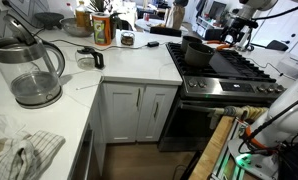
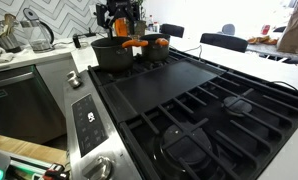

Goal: Move the Pot to the right side of the stove

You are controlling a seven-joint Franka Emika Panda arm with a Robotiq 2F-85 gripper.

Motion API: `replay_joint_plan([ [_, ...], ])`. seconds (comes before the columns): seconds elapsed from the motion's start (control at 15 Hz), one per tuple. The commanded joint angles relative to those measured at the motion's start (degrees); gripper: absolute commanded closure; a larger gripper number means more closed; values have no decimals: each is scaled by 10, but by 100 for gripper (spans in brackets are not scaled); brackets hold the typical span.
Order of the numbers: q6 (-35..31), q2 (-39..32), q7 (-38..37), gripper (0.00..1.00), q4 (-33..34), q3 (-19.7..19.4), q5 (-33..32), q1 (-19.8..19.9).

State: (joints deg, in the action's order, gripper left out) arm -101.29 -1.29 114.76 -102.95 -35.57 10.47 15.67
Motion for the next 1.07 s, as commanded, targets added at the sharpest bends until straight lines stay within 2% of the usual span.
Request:
replay_joint_plan([
  [0.0, 2, -4, 0, 0, 5, 31, 2, 31],
  [0.27, 7, -13, 14, 0, 13, 37, 13, 36],
  [0.6, 23, -38, 93, 0, 21, 68, 30, 68],
  [1.0, 63, -84, 157, 0, 48, 85, 67, 112],
])
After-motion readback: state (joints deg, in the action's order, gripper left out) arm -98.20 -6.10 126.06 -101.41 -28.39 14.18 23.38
